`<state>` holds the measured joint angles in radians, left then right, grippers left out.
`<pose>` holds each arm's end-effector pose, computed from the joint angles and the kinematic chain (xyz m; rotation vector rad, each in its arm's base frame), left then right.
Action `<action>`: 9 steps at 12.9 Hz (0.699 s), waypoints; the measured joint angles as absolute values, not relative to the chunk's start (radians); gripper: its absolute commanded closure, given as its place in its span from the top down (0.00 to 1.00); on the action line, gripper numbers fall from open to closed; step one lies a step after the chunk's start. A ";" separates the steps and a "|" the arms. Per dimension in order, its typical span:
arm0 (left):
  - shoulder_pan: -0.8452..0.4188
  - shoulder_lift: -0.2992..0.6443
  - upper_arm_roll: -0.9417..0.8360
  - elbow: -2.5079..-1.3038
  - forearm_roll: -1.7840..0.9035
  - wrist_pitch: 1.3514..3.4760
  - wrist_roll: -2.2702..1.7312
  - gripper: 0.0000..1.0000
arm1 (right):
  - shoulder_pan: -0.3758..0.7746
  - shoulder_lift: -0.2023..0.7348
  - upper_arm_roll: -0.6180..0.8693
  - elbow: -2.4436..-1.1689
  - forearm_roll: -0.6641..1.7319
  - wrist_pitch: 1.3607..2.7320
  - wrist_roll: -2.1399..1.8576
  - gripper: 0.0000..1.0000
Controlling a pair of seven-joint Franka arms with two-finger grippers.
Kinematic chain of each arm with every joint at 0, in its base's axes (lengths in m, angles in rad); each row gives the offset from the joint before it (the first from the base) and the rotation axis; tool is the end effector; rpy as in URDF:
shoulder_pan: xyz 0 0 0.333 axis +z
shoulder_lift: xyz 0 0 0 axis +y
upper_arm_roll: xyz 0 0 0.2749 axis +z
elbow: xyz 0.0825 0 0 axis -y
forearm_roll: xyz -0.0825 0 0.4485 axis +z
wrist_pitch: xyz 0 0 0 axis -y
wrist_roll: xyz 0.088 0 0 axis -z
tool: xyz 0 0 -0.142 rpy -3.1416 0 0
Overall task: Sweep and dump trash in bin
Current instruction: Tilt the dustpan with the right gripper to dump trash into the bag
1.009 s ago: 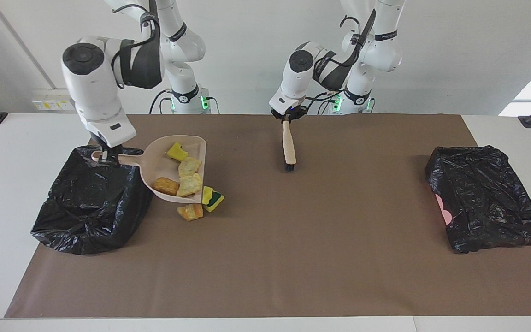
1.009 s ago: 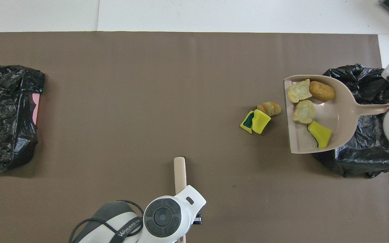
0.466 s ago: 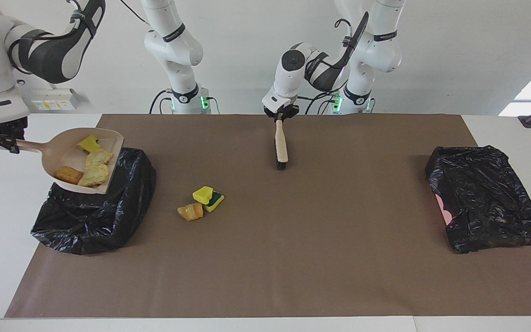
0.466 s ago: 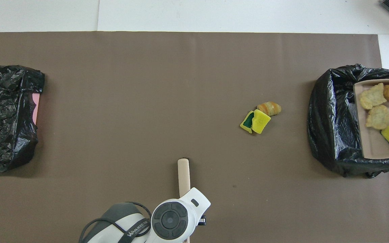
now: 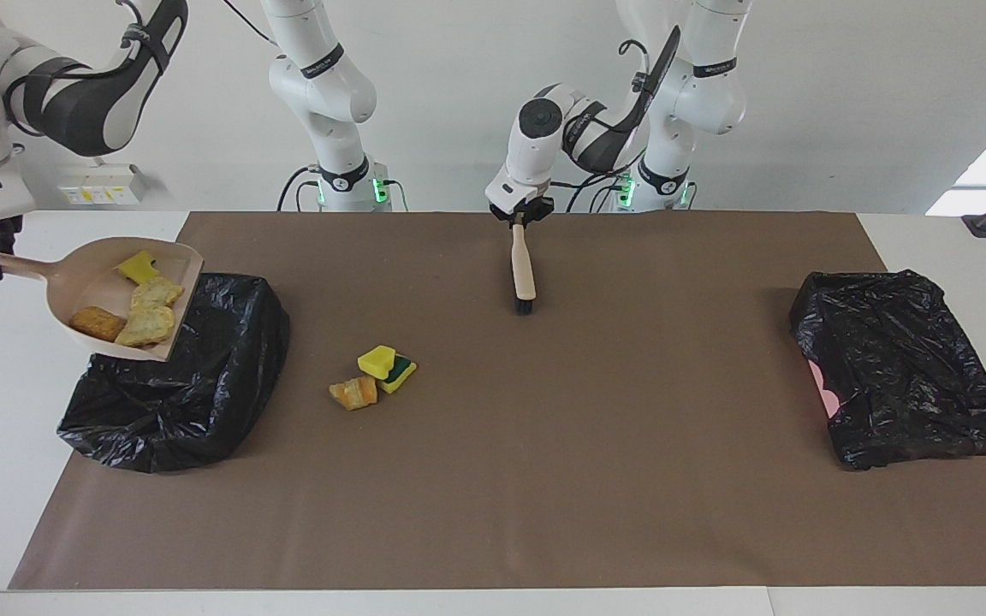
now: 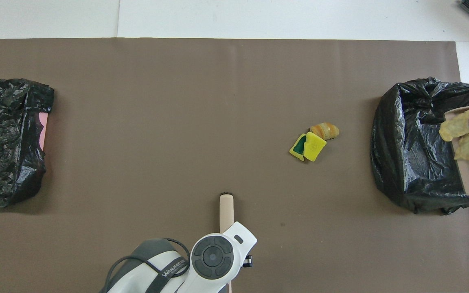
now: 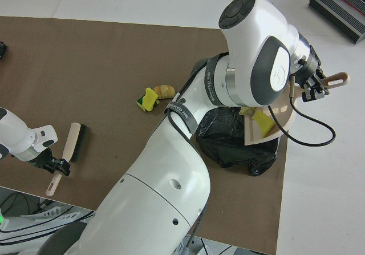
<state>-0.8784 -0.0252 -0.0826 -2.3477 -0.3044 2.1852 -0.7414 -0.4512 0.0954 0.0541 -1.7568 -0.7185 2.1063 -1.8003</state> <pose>0.2873 -0.4450 0.2133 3.0624 -0.0398 -0.4090 0.6147 -0.3138 0.4563 1.6869 1.9212 -0.6288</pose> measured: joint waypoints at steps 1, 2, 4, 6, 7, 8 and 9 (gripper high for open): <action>-0.878 -0.025 -0.079 -2.341 -0.304 2.180 -0.742 1.00 | -0.430 0.095 0.055 -1.760 -0.762 2.105 -1.785 0.00; -0.877 -0.025 -0.078 -2.337 -0.304 2.170 -0.744 1.00 | -0.410 0.095 0.055 -1.760 -0.788 2.098 -1.774 0.00; -0.861 -0.033 -0.072 -2.325 -0.303 2.143 -0.746 1.00 | -0.375 0.095 0.055 -1.760 -0.841 2.067 -1.748 0.00; -0.813 -0.050 -0.068 -2.299 -0.271 2.104 -0.747 1.00 | -0.339 0.094 0.055 -1.761 -0.905 2.044 -1.699 0.00; -0.779 -0.057 -0.066 -2.282 -0.244 2.087 -0.748 1.00 | -0.325 0.093 0.055 -1.762 -0.941 2.040 -1.669 0.00; -0.731 -0.067 -0.064 -2.262 -0.212 2.066 -0.748 1.00 | -0.316 0.091 0.055 -1.763 -0.978 2.039 -1.636 0.00; -0.679 -0.079 -0.062 -2.247 -0.183 2.050 -0.747 1.00 | -0.311 0.088 0.055 -1.767 -1.008 2.039 -1.618 0.00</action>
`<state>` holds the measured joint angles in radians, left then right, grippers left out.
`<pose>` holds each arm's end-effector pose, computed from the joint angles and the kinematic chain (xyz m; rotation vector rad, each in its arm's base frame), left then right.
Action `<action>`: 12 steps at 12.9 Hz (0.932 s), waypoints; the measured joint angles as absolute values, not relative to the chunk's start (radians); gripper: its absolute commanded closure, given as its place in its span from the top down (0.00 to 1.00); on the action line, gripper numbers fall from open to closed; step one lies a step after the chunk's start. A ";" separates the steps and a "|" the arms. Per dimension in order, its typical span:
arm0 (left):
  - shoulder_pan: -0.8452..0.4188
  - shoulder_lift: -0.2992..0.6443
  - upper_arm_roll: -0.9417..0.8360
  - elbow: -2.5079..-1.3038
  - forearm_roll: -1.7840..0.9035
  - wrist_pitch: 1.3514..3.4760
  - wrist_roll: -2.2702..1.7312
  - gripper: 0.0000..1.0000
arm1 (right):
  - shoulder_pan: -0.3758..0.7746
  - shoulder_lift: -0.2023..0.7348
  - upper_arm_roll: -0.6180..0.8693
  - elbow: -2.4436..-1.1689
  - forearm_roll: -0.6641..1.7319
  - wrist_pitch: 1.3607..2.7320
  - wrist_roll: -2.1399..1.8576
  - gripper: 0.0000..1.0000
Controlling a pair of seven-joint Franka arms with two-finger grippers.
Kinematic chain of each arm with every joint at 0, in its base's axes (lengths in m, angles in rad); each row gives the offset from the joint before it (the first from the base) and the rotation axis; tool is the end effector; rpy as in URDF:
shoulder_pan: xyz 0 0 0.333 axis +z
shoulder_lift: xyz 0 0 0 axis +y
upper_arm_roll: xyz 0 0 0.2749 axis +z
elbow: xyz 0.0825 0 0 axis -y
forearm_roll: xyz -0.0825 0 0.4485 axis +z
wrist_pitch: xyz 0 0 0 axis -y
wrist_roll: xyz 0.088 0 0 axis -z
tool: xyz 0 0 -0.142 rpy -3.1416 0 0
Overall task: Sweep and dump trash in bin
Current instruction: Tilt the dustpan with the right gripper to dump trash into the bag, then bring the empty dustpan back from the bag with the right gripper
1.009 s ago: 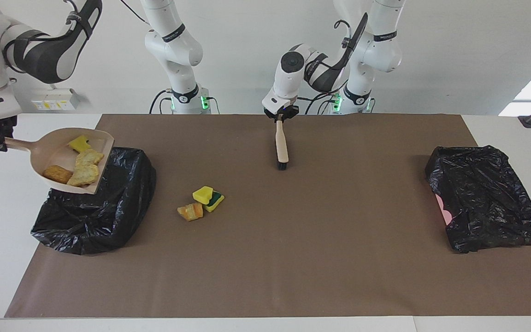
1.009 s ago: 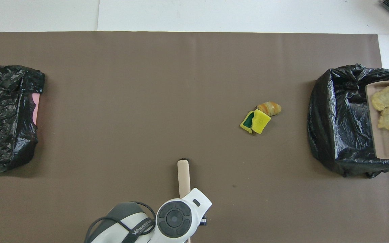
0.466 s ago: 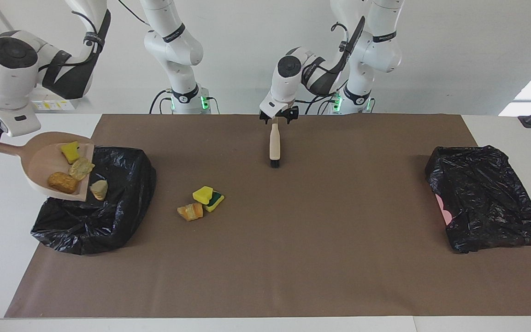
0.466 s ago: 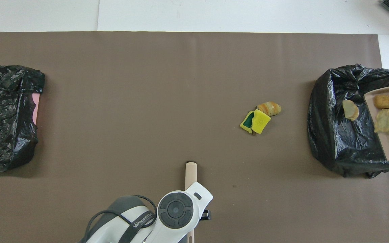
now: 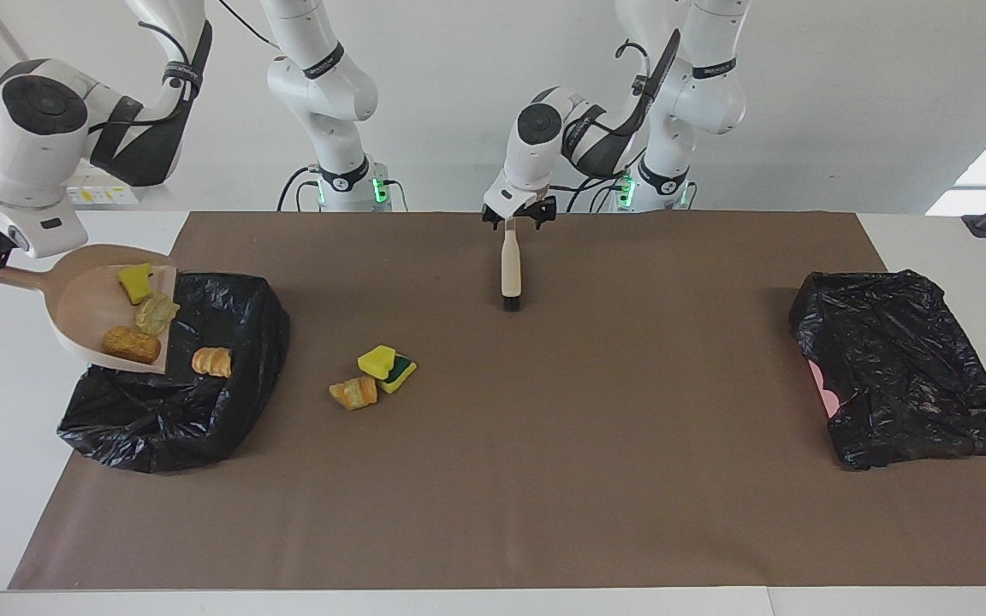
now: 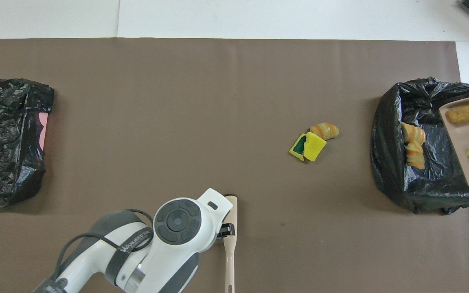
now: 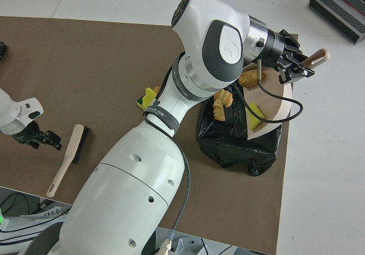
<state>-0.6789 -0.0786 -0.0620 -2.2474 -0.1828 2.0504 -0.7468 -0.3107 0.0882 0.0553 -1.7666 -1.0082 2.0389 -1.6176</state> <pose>0.3950 -0.3819 0.2788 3.0917 0.1555 -0.2946 0.6429 -0.2448 0.4683 1.4822 1.7973 -0.8165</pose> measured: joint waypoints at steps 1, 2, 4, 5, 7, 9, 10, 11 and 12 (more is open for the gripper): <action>-0.619 -0.096 -0.060 -2.237 -0.158 2.042 -0.745 1.00 | -0.305 0.083 0.055 -1.775 -1.044 2.039 -1.612 0.00; -0.578 -0.110 -0.059 -2.232 -0.145 2.040 -0.739 1.00 | -0.293 0.077 0.056 -1.785 -1.071 2.039 -1.604 0.00; -0.491 -0.140 -0.057 -2.227 -0.126 2.023 -0.693 1.00 | -0.261 0.058 0.057 -1.813 -1.126 2.039 -1.581 0.00; -0.449 -0.150 -0.057 -2.227 -0.121 2.009 -0.653 1.00 | -0.249 0.051 0.057 -1.822 -1.141 2.039 -1.577 0.00; -0.356 -0.158 -0.057 -2.227 -0.113 1.996 -0.545 1.00 | -0.242 0.039 0.058 -1.830 -1.160 2.040 -1.577 0.00; -0.267 -0.158 -0.057 -2.227 -0.101 1.993 -0.422 1.00 | -0.242 0.027 0.059 -1.832 -1.176 2.045 -1.590 0.00; -0.223 -0.158 -0.056 -2.227 -0.093 1.990 -0.348 1.00 | -0.240 0.019 0.061 -1.831 -1.184 2.048 -1.598 0.00; -0.183 -0.162 -0.056 -2.223 -0.088 1.975 -0.269 1.00 | -0.237 0.009 0.063 -1.831 -1.193 2.049 -1.608 0.00; -0.159 -0.169 -0.056 -2.212 -0.082 1.948 -0.205 1.00 | -0.234 -0.003 0.065 -1.830 -1.200 2.049 -1.624 0.00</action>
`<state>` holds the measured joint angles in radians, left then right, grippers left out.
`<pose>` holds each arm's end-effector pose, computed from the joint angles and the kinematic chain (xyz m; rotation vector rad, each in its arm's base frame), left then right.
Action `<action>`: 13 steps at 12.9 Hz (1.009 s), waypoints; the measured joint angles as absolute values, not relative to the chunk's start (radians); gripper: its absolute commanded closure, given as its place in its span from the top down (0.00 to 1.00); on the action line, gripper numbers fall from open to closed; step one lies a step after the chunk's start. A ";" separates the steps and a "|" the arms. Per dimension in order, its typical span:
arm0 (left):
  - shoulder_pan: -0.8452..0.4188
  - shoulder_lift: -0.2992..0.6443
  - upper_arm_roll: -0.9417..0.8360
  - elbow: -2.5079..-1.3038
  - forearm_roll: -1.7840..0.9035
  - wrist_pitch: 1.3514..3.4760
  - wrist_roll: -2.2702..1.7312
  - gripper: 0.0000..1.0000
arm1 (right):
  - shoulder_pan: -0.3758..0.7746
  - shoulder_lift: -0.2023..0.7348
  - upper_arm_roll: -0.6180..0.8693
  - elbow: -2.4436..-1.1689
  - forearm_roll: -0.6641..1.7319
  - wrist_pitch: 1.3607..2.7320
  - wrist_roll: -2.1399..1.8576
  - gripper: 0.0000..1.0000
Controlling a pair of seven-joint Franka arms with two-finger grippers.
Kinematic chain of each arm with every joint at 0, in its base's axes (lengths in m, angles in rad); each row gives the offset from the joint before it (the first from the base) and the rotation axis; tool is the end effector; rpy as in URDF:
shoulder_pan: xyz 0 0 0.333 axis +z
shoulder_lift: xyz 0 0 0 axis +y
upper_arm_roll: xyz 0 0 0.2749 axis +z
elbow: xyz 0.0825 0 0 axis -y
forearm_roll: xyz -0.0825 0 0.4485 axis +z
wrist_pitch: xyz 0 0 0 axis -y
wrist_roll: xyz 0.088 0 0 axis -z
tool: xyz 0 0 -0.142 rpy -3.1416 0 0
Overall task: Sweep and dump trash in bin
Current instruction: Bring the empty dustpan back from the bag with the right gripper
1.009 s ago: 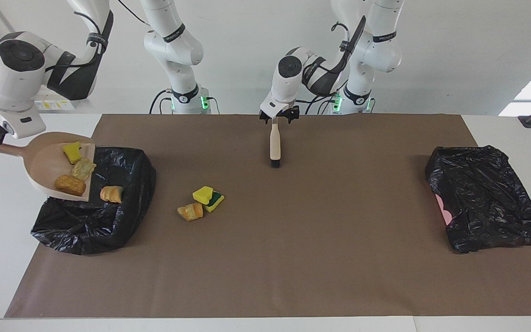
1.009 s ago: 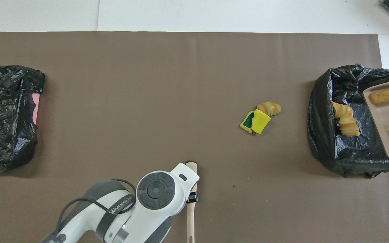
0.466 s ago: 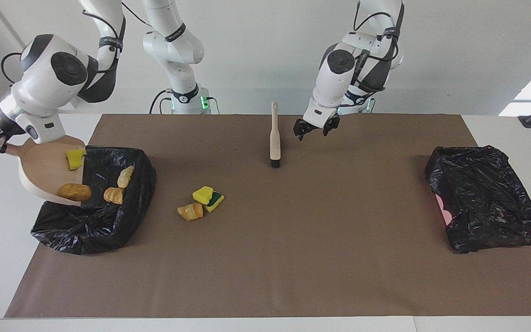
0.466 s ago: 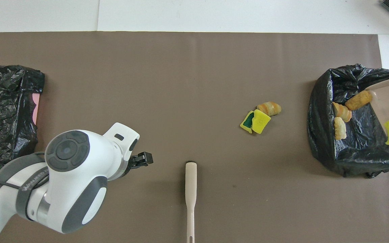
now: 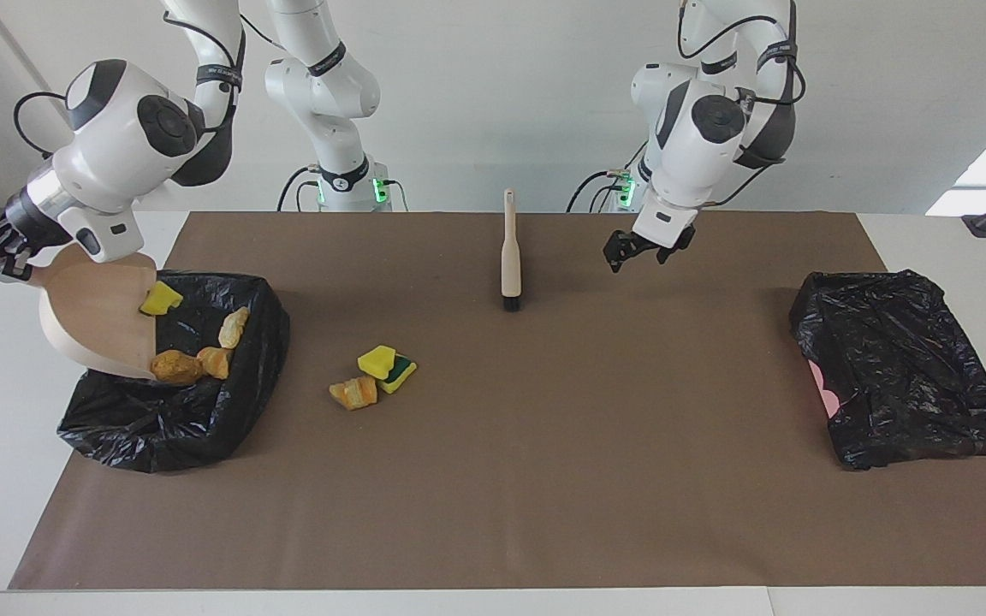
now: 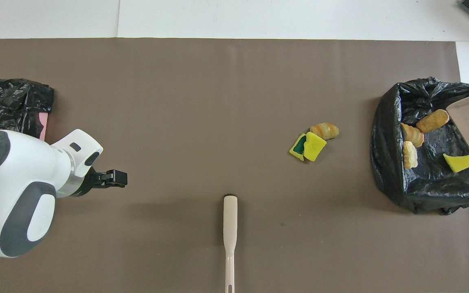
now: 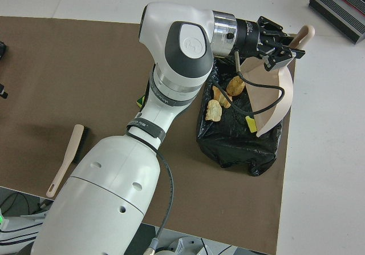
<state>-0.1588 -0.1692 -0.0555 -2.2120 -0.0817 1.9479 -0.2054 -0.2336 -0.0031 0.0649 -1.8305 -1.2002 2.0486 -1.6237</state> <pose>0.5322 -0.1237 0.3378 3.0930 0.0403 -0.1647 0.6444 -0.1907 0.5077 1.2083 1.7626 -0.8974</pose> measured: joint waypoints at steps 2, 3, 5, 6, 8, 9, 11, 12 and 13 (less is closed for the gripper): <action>-0.131 -0.181 -0.055 -2.162 -0.056 1.877 -0.100 1.00 | -0.229 -0.039 0.071 -1.828 -1.201 2.048 -1.656 0.00; -0.120 -0.184 -0.056 -2.128 -0.045 1.840 -0.065 1.00 | -0.229 -0.060 0.079 -1.828 -1.201 2.047 -1.661 0.00; -0.080 -0.184 -0.053 -2.044 -0.029 1.775 0.002 1.00 | -0.229 -0.088 0.097 -1.829 -1.153 2.040 -1.661 0.00; -0.057 -0.180 -0.051 -1.991 -0.027 1.741 0.024 1.00 | -0.229 -0.092 0.102 -1.831 -1.082 2.034 -1.661 0.00; -0.032 -0.163 -0.050 -1.889 -0.026 1.694 0.035 1.00 | -0.229 -0.091 0.103 -1.835 -0.889 2.020 -1.661 0.00; -0.024 -0.155 -0.048 -1.848 -0.025 1.689 0.041 1.00 | -0.229 -0.090 0.103 -1.837 -0.806 2.013 -1.661 0.00; -0.004 -0.140 -0.046 -1.764 -0.024 1.667 0.077 1.00 | -0.226 -0.089 0.105 -1.843 -0.661 2.011 -1.658 0.00; -0.002 -0.135 -0.045 -1.726 -0.024 1.639 0.083 1.00 | -0.218 -0.088 0.106 -1.847 -0.593 2.007 -1.640 0.00; -0.002 -0.126 -0.046 -1.689 -0.024 1.614 0.086 1.00 | -0.210 -0.085 0.107 -1.853 -0.525 1.999 -1.606 0.00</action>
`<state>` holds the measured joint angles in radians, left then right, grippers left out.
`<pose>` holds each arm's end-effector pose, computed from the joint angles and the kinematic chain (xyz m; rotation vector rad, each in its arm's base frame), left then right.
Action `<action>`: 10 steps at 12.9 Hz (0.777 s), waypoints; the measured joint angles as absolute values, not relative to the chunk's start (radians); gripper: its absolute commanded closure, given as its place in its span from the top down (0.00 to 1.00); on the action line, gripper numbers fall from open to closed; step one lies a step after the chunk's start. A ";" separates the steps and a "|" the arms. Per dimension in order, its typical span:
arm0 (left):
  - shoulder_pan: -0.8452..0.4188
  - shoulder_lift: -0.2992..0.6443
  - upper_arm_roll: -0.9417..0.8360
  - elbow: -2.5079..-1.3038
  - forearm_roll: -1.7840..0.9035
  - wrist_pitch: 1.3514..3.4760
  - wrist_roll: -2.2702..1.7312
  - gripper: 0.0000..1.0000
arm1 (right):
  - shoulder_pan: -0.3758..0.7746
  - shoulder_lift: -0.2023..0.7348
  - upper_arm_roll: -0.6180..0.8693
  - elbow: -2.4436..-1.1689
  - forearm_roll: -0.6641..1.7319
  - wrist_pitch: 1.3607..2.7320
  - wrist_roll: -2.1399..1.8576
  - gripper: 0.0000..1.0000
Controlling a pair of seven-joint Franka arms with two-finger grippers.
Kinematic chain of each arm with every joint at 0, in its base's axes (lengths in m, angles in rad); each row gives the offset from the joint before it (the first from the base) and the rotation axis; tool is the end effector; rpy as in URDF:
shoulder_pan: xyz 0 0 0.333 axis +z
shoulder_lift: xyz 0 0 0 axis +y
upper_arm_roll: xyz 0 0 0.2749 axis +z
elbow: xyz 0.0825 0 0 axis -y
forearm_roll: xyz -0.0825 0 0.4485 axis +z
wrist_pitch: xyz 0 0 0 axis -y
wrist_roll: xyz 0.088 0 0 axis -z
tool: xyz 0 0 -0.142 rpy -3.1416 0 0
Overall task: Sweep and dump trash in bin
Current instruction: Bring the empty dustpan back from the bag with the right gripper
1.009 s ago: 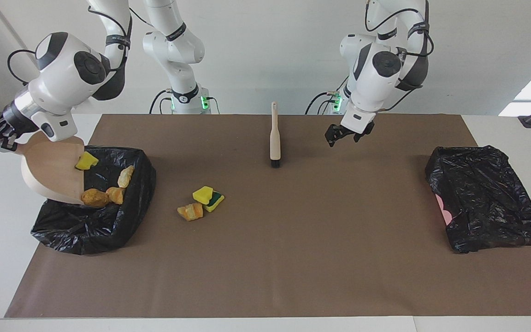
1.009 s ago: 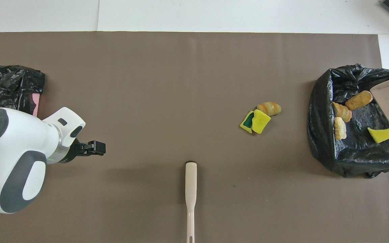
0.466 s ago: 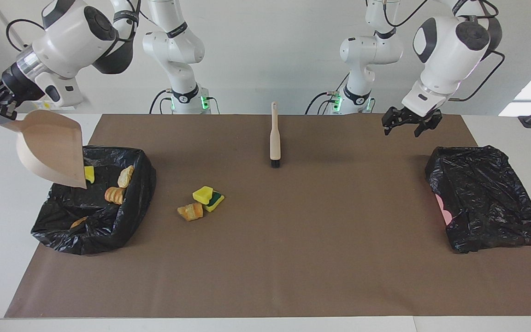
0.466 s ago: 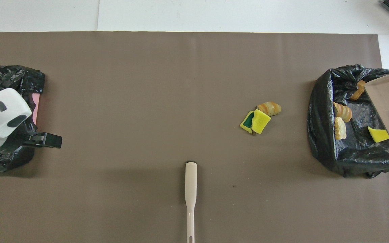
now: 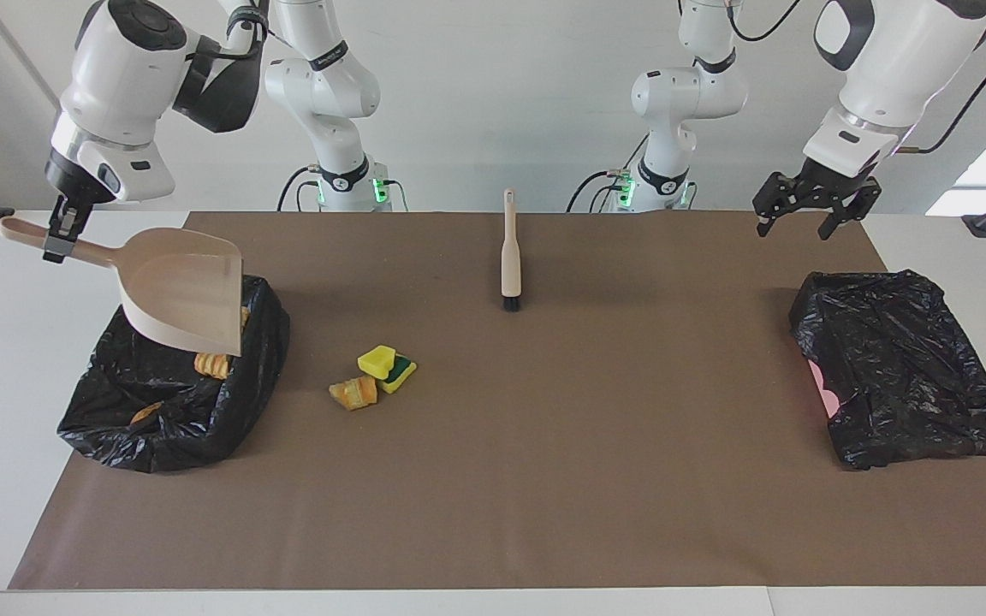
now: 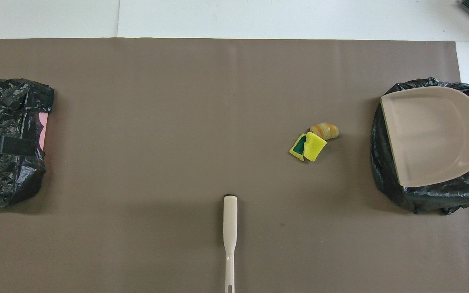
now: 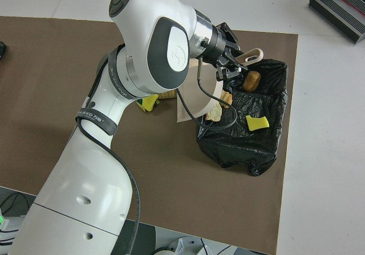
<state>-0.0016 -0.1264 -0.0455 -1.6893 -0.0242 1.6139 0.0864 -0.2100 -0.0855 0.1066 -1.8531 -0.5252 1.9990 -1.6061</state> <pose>0.5893 -0.0322 0.5648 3.1162 -0.2073 0.0800 0.6274 -0.1105 0.5015 1.7586 1.9418 -0.3185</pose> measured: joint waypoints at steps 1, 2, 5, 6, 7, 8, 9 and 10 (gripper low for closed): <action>-0.002 -0.114 -0.049 -1.659 -0.024 1.605 0.090 1.00 | -0.198 -0.080 0.107 -1.862 -0.470 1.996 -1.568 0.00; -0.002 -0.102 -0.052 -1.642 -0.024 1.606 0.091 1.00 | -0.176 -0.071 0.107 -1.870 -0.439 1.994 -1.513 0.00; -0.004 -0.085 -0.060 -1.636 -0.024 1.607 0.091 1.00 | -0.090 -0.020 0.109 -1.891 -0.353 1.982 -1.246 0.00; -0.004 -0.084 -0.059 -1.635 -0.024 1.607 0.091 1.00 | -0.064 -0.002 0.110 -1.893 -0.317 1.969 -1.147 0.00; -0.003 -0.084 -0.056 -1.635 -0.024 1.607 0.091 1.00 | -0.040 0.016 0.110 -1.893 -0.286 1.958 -1.053 0.00; 0.000 -0.084 -0.052 -1.635 -0.024 1.607 0.091 1.00 | -0.017 0.033 0.110 -1.894 -0.257 1.957 -0.970 0.00; 0.005 -0.084 -0.050 -1.635 -0.024 1.607 0.091 1.00 | 0.006 0.046 0.110 -1.894 -0.232 1.957 -0.896 0.00; 0.008 -0.084 -0.049 -1.635 -0.024 1.607 0.091 1.00 | 0.033 0.058 0.110 -1.894 -0.205 1.956 -0.810 0.00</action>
